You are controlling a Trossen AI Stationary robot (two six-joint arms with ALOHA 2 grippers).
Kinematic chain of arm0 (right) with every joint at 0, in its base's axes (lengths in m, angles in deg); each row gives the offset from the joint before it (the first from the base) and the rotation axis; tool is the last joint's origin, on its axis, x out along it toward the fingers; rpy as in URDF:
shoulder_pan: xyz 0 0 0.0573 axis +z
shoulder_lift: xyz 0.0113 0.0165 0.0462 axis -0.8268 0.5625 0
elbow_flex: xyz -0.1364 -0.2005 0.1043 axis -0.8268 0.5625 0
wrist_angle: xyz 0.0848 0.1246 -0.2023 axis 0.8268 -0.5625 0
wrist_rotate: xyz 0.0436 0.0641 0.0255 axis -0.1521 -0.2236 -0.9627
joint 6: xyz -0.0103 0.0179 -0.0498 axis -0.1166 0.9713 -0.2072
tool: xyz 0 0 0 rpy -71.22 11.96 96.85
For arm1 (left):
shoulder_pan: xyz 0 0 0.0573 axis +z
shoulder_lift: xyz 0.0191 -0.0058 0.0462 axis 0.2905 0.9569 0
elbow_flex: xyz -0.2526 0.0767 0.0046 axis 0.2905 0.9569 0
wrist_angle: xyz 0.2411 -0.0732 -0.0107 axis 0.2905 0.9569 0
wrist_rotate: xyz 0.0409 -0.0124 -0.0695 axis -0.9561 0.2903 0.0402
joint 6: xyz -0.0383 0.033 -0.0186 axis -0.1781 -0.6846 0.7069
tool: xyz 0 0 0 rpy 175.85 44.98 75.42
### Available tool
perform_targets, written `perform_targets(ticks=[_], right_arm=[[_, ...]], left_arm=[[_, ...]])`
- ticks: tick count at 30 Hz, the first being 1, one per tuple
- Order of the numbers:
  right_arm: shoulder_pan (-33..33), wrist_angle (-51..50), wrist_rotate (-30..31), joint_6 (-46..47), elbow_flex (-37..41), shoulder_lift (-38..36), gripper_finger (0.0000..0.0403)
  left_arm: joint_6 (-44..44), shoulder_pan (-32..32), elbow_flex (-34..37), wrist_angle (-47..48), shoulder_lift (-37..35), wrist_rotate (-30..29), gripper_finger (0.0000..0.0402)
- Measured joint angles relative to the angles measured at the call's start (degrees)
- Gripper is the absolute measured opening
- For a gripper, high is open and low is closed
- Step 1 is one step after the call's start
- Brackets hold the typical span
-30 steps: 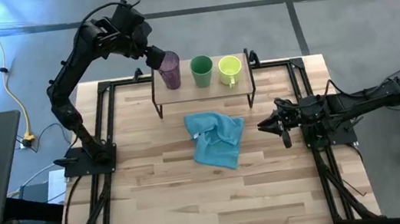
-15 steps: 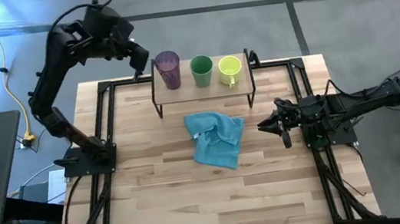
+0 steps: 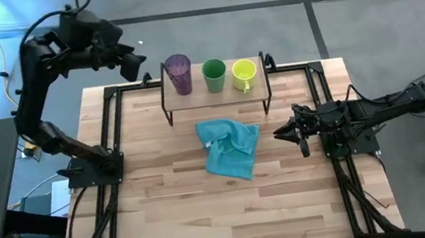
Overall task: Stack small to large cups/mugs on shelf
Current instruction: Return to Home Position
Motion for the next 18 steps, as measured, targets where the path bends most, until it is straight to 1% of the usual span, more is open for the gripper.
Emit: perform_targets(ticks=[6, 12, 16, 18], right_arm=[[0.0, -0.1, 0.0, 0.1, 0.0, 0.0, 0.0057], [0.0, 0.0, 0.0, 4.1, 0.0, 0.0, 0.0057], [0.0, 0.0, 0.0, 5.5, 0.0, 0.0, 0.0057], [0.0, 0.1, 0.0, 5.1, 0.0, 0.0, 0.0057]], left_arm=[[3.1, 0.0, 0.0, 0.2, -3.4, 2.2, 0.0255], [4.6, -0.6, 0.0, 0.4, -7.1, 7.6, 0.0255], [5.0, -5.8, 0.0, 0.3, -9.0, 7.9, 0.0255], [5.0, -9.0, 0.0, -0.2, -9.7, 6.7, 0.0255]])
